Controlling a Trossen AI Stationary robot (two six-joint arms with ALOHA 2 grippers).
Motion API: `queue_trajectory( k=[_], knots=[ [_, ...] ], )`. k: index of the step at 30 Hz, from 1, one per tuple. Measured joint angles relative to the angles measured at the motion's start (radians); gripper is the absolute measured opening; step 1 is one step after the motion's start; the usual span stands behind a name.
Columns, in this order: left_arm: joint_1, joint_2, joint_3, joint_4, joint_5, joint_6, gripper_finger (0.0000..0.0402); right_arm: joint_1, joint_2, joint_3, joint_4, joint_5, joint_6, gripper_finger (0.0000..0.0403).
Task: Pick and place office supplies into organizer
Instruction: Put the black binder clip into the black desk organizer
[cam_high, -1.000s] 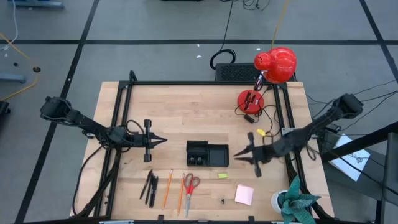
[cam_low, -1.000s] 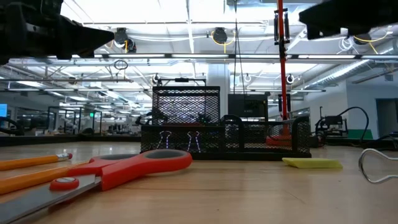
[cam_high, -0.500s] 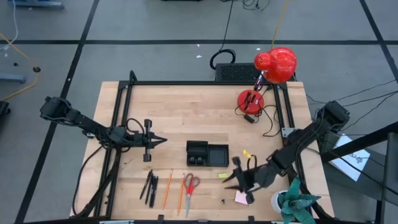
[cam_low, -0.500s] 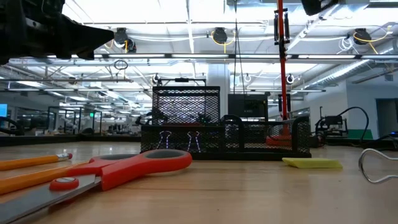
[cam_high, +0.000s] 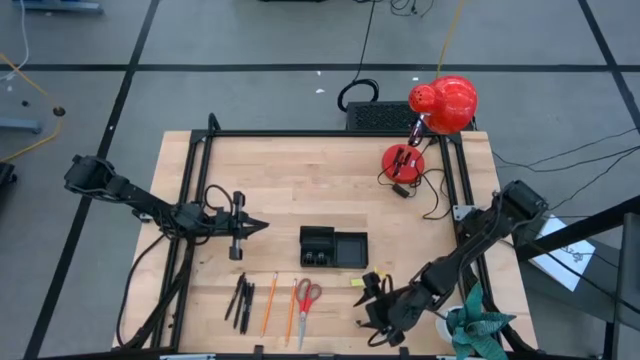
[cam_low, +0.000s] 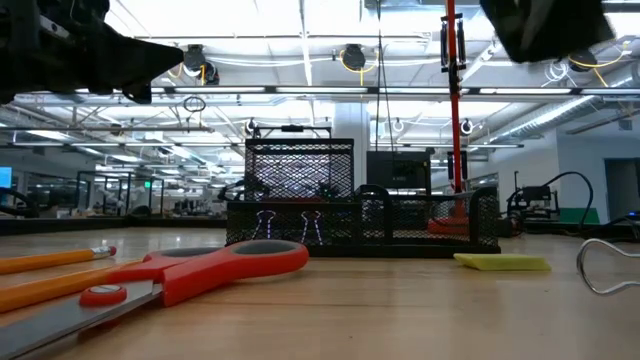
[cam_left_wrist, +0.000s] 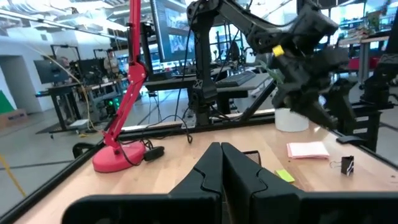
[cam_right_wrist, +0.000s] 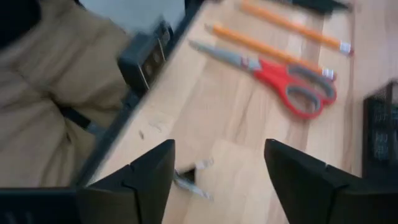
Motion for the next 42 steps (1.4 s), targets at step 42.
queue_trajectory(
  k=[42],
  knots=[
    [0.0, 0.0, 0.0, -0.026, 0.001, -0.02, 0.0006, -0.026, 0.236, -0.002, 0.169, -0.181, 0.025, 0.0254]
  ],
)
